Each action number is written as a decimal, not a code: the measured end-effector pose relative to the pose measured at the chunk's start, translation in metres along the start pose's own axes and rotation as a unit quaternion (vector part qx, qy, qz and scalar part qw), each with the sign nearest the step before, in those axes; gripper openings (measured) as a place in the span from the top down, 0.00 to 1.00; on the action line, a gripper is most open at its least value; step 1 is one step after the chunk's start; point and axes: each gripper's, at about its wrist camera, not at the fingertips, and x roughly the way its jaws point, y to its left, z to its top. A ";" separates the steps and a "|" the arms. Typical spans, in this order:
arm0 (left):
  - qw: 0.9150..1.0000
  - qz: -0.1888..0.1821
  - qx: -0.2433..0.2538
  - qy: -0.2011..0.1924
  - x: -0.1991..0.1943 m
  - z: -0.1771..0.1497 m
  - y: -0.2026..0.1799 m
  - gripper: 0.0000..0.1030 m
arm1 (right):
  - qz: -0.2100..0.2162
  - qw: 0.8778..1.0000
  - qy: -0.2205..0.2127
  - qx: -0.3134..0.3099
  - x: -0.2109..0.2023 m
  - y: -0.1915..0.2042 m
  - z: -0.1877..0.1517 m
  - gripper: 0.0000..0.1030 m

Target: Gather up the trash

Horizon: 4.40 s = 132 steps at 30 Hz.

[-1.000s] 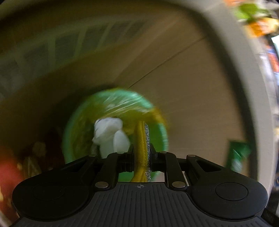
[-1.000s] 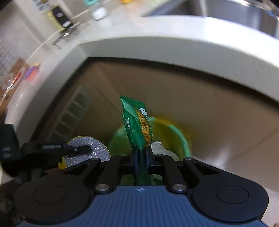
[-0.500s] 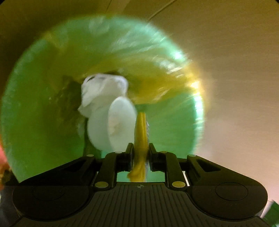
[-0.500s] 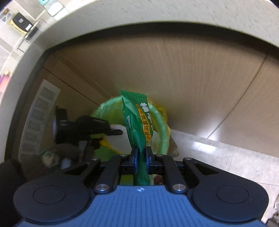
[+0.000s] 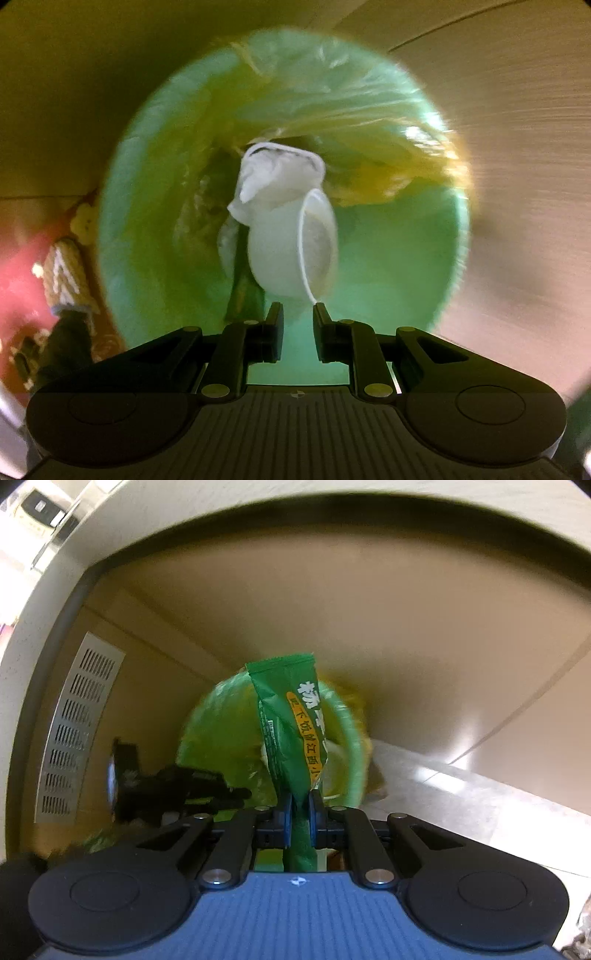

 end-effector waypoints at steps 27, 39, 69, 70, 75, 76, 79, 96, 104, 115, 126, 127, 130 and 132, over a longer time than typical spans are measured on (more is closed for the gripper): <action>0.986 -0.046 0.085 -0.138 -0.171 -0.090 0.027 0.81 | -0.061 0.984 0.001 -0.169 0.089 0.092 0.030 0.76; 0.945 -0.110 0.196 -0.238 -0.290 -0.087 -0.027 0.81 | -0.075 0.969 -0.118 -0.206 0.003 0.151 0.025 0.67; 0.913 -0.067 0.065 -0.396 -0.443 -0.051 0.103 0.81 | -0.015 0.857 -0.227 -0.462 0.038 0.554 0.105 0.36; 0.912 -0.067 0.065 -0.398 -0.442 -0.053 0.101 0.81 | -0.015 0.862 -0.220 -0.456 0.046 0.557 0.114 0.36; 0.909 -0.040 0.025 -0.413 -0.441 -0.059 0.107 0.81 | 0.013 0.887 -0.163 -0.432 0.081 0.563 0.151 0.33; 0.910 -0.038 0.021 -0.413 -0.441 -0.060 0.109 0.81 | 0.010 0.889 -0.157 -0.430 0.087 0.562 0.154 0.33; 0.910 -0.025 0.022 -0.413 -0.441 -0.059 0.108 0.81 | 0.025 0.893 -0.148 -0.425 0.092 0.555 0.152 0.36; 0.914 -0.067 0.002 -0.400 -0.438 -0.020 0.109 0.81 | 0.128 0.906 -0.065 -0.398 0.017 0.463 0.038 0.35; 0.909 -0.057 0.025 -0.413 -0.443 -0.011 0.098 0.81 | 0.147 0.917 -0.090 -0.359 -0.003 0.442 0.035 0.35; 0.902 -0.023 0.197 -0.384 -0.417 0.001 0.001 0.81 | 0.088 0.935 -0.197 -0.280 -0.049 0.368 0.063 0.31; 0.907 0.046 0.204 -0.365 -0.401 -0.002 0.006 0.81 | 0.055 0.933 -0.191 -0.299 -0.031 0.356 0.056 0.58; 0.908 0.049 0.195 -0.368 -0.404 -0.002 0.012 0.81 | 0.058 0.931 -0.182 -0.310 -0.027 0.362 0.054 0.63; 0.908 0.055 0.165 -0.381 -0.416 -0.005 0.033 0.81 | 0.072 0.923 -0.162 -0.341 -0.015 0.380 0.044 0.67; 0.908 0.058 0.148 -0.389 -0.424 -0.007 0.043 0.81 | 0.081 0.917 -0.150 -0.362 -0.009 0.393 0.034 0.67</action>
